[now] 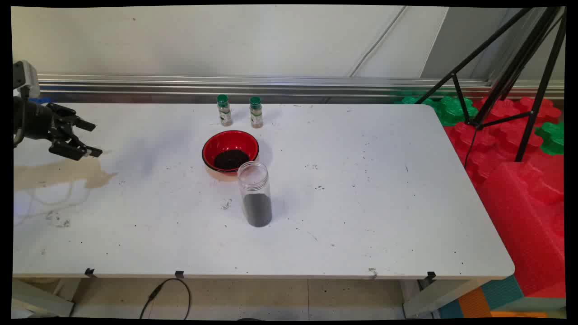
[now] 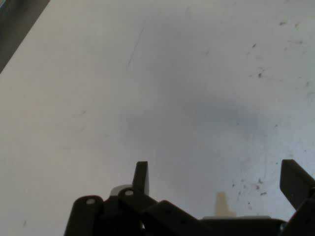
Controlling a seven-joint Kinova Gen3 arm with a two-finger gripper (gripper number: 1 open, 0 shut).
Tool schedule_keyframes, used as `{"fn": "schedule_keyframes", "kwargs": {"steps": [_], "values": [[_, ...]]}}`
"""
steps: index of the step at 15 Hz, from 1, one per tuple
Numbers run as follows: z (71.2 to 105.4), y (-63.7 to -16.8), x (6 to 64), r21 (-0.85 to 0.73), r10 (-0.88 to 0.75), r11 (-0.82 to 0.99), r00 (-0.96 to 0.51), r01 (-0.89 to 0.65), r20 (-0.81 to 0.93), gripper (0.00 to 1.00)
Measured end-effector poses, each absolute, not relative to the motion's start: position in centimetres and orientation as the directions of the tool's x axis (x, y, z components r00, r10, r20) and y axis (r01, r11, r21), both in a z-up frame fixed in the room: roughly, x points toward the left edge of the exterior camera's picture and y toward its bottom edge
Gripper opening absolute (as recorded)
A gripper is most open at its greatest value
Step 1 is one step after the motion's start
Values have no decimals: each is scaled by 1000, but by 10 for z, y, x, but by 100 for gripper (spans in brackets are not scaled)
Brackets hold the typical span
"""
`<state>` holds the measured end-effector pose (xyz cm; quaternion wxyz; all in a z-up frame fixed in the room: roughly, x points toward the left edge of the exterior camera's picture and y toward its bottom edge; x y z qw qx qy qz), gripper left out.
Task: Pick up the black seasoning powder from the table
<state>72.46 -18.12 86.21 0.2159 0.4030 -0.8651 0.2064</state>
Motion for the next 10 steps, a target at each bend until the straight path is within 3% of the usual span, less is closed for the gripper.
{"fn": "schedule_keyframes", "kwargs": {"steps": [10], "values": [[864,-196,700,-219,-468,720,-694,-658,547,100]]}}
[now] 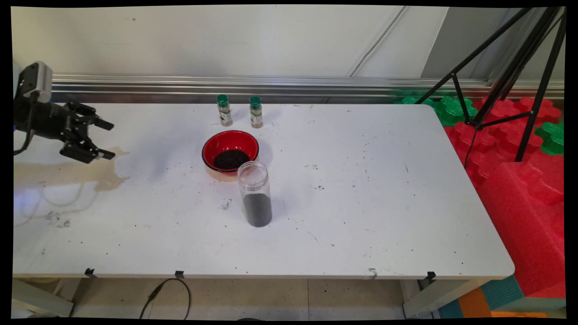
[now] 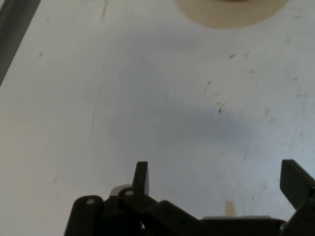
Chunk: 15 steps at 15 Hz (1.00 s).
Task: Pick up the black seasoning powder from the table
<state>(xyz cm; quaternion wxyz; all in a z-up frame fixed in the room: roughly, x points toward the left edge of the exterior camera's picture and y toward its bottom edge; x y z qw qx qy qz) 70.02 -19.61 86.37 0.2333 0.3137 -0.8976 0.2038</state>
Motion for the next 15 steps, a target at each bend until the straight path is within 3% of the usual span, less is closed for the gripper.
{"fn": "schedule_keyframes", "kwargs": {"steps": [15], "values": [[847,-228,658,-268,-246,847,-785,-459,569,100]]}}
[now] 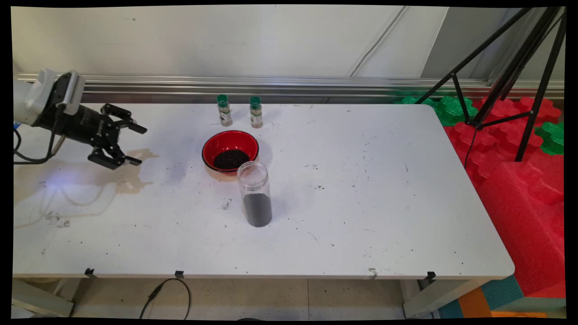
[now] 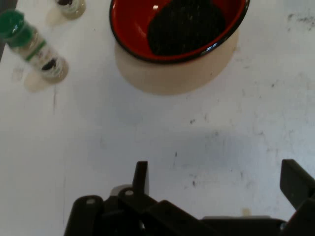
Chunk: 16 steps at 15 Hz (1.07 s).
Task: Pick up the black seasoning powder from the table
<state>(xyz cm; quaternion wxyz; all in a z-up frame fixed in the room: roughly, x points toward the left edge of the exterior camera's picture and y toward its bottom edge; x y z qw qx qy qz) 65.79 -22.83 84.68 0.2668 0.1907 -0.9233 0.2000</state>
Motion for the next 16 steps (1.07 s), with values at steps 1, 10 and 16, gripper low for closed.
{"fn": "schedule_keyframes", "kwargs": {"steps": [1,10,16], "values": [[845,-230,656,-269,-235,851,-787,-450,571,100],[828,-243,633,-269,-143,888,-781,-372,608,100],[813,-251,613,-260,-78,911,-755,-319,652,100]]}}
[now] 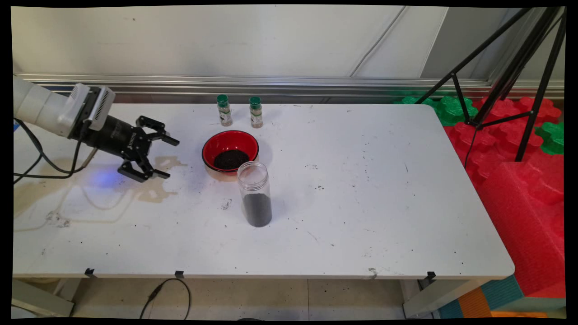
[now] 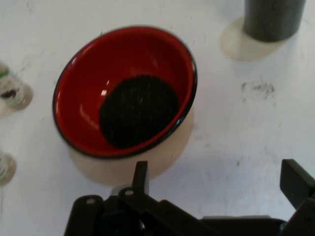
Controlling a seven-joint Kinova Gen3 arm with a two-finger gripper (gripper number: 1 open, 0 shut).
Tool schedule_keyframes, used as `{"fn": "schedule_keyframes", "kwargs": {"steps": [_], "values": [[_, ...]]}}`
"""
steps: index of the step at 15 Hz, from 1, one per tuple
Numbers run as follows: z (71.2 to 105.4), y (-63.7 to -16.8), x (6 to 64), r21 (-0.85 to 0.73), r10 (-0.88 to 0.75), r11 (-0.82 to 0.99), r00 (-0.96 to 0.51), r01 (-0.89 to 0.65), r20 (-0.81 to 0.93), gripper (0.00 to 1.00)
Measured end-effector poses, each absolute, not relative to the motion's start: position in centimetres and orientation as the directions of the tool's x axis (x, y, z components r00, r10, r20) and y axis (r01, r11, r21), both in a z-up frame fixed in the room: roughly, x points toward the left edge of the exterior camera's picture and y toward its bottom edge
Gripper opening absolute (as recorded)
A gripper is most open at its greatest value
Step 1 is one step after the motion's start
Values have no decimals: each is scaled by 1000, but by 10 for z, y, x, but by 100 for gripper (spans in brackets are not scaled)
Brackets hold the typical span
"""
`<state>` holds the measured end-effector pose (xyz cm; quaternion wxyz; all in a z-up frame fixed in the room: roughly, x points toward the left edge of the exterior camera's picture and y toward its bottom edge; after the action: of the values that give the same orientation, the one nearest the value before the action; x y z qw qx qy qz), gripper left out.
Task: Pick up the black seasoning powder from the table
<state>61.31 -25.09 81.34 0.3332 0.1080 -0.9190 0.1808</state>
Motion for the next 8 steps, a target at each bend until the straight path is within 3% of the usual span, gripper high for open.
{"fn": "schedule_keyframes", "kwargs": {"steps": [8], "values": [[800,-264,585,-234,-20,935,-698,-266,716,100]]}}
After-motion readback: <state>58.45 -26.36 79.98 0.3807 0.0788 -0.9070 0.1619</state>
